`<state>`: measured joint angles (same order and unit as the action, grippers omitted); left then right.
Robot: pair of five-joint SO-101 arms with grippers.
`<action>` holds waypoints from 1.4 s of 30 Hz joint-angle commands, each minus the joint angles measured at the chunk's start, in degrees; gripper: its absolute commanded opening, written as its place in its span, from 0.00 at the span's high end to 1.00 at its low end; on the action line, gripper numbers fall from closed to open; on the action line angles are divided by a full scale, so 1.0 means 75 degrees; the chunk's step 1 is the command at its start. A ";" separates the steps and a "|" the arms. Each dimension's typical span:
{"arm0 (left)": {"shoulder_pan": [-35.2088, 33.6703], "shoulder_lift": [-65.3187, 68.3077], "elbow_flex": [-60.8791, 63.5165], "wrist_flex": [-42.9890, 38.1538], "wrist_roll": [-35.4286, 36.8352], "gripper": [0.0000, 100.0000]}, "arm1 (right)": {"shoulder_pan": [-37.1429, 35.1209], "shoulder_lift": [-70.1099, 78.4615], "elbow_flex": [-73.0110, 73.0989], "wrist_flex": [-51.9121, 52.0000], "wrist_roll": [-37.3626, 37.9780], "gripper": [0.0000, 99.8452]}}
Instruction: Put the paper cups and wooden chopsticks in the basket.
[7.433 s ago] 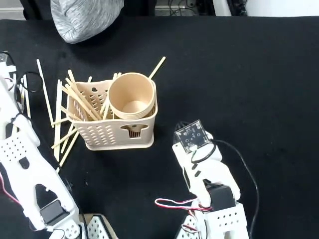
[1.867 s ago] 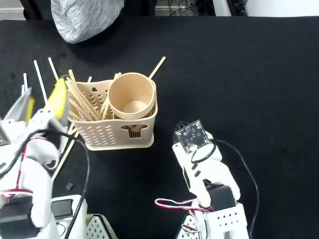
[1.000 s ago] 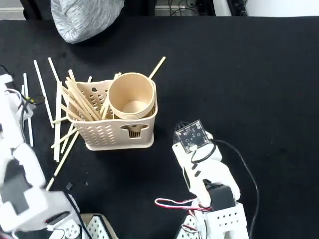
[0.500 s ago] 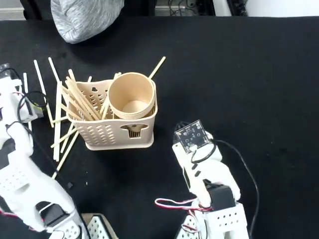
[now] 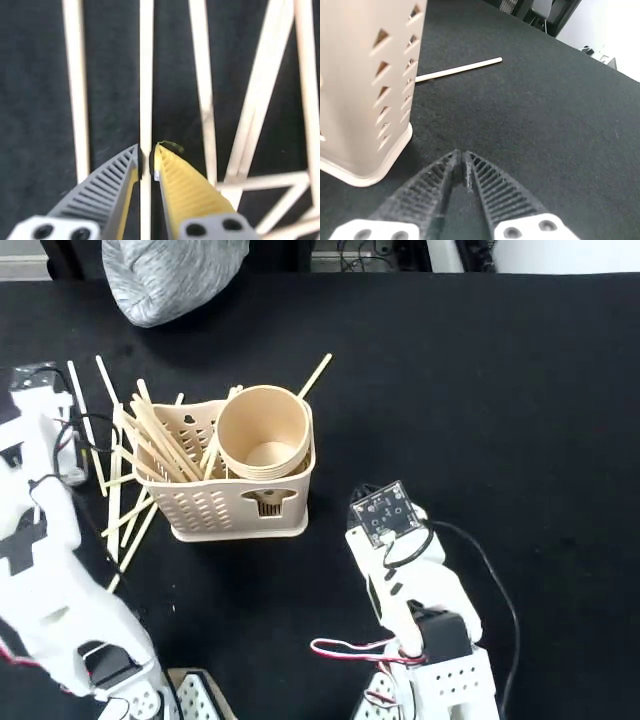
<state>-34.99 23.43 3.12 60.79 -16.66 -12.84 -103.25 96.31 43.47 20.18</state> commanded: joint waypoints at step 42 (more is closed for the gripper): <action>-0.1401 -0.0059 0.0967 -0.1020 -0.1383 0.97 | 0.0105 -0.0674 -0.0158 0.0012 0.0059 0.99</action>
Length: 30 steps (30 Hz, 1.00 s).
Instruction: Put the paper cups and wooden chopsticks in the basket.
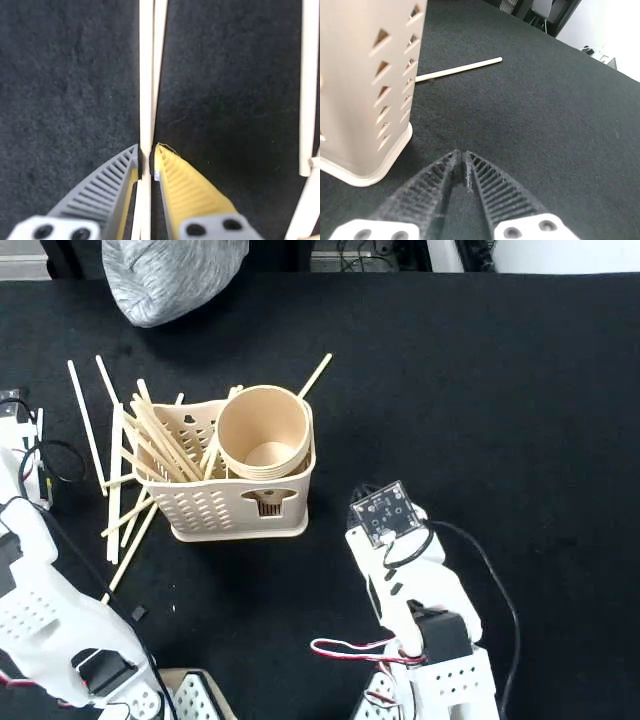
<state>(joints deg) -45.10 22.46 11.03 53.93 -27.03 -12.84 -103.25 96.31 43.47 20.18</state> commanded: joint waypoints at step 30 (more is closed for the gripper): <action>-0.0440 0.2614 -0.1600 -0.0094 -0.0047 0.97 | 0.0105 -0.0674 -0.0158 0.0012 0.0059 0.99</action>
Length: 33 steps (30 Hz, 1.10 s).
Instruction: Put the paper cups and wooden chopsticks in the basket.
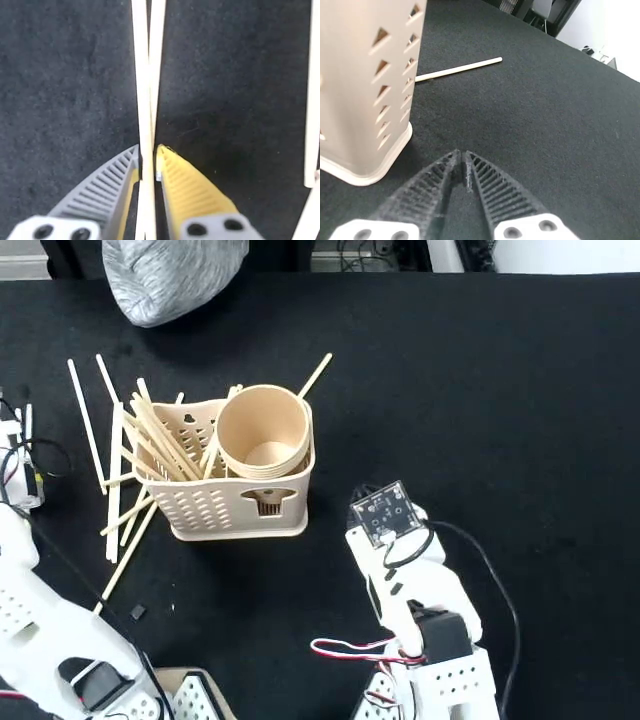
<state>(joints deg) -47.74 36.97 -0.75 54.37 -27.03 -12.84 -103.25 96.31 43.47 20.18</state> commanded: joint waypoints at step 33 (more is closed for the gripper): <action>0.1237 -0.9260 0.6089 -0.1418 0.2098 0.97 | 0.0105 -0.0674 -0.0182 0.0023 0.0047 0.99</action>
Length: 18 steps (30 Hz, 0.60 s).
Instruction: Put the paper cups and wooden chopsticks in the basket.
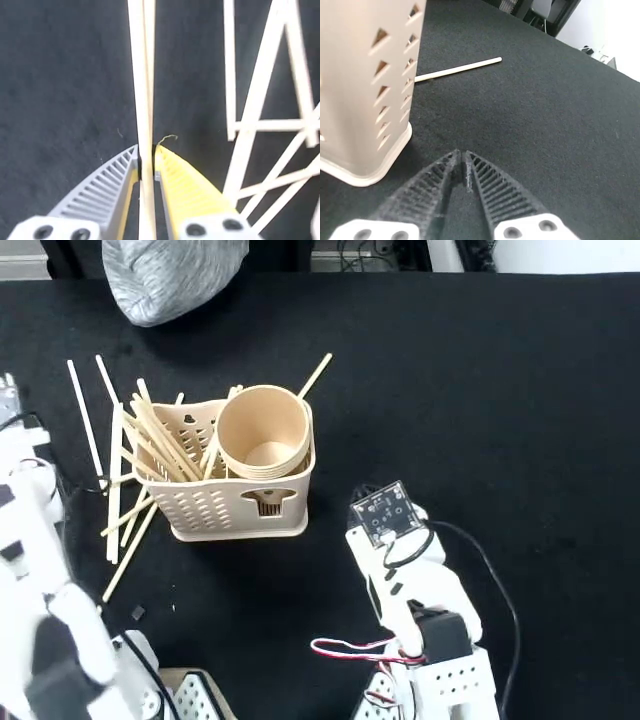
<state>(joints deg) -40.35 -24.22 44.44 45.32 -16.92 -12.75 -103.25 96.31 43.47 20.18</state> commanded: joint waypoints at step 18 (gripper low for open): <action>0.1049 -0.4853 0.1600 -0.1184 0.3059 0.97 | 0.0527 -0.0674 -0.0686 0.0703 0.0035 0.99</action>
<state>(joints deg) -33.23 -52.18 53.49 40.48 3.21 -9.58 -103.25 94.20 48.48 20.18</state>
